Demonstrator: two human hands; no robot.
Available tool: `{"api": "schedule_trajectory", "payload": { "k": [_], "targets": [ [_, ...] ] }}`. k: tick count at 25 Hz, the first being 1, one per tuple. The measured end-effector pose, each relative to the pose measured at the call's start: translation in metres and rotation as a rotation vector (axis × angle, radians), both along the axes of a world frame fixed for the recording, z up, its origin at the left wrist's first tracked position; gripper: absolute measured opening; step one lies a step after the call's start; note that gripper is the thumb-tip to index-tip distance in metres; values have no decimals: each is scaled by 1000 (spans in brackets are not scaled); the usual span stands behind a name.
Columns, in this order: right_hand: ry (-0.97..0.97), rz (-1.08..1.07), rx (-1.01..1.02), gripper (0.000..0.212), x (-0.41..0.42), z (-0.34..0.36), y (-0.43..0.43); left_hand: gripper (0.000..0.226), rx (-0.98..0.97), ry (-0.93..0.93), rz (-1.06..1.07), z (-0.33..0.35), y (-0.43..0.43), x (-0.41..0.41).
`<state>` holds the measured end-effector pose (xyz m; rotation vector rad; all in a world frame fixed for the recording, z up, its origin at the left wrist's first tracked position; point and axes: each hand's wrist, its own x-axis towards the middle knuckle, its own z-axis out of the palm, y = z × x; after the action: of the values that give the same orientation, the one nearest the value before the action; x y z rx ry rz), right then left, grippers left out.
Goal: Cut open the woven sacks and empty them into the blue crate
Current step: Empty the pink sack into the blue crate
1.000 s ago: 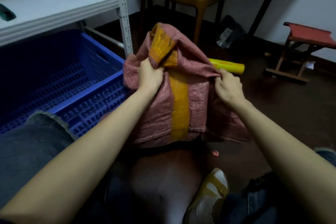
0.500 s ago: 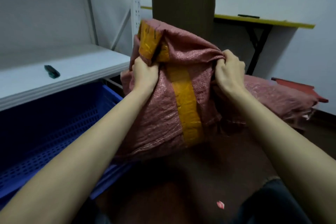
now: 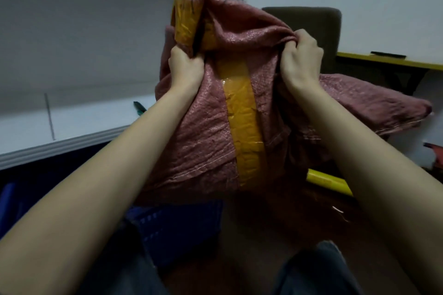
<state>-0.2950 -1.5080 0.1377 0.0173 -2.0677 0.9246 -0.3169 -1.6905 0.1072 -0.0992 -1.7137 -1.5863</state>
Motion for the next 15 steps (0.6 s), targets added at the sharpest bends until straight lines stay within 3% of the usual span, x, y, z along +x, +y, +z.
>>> {"api": "schedule_trajectory", "payload": {
  "k": [7, 12, 15],
  "targets": [
    [-115, 249, -17, 31, -23, -22, -102, 44, -135, -87, 214, -16, -111, 16],
    [-223, 354, -5, 30, -42, -56, -164, 36, -236, -281, 343, -42, -169, 29],
    [-330, 458, 69, 26, -53, -74, -176, 32, -172, -378, 429, -59, -190, 27]
  ]
}}
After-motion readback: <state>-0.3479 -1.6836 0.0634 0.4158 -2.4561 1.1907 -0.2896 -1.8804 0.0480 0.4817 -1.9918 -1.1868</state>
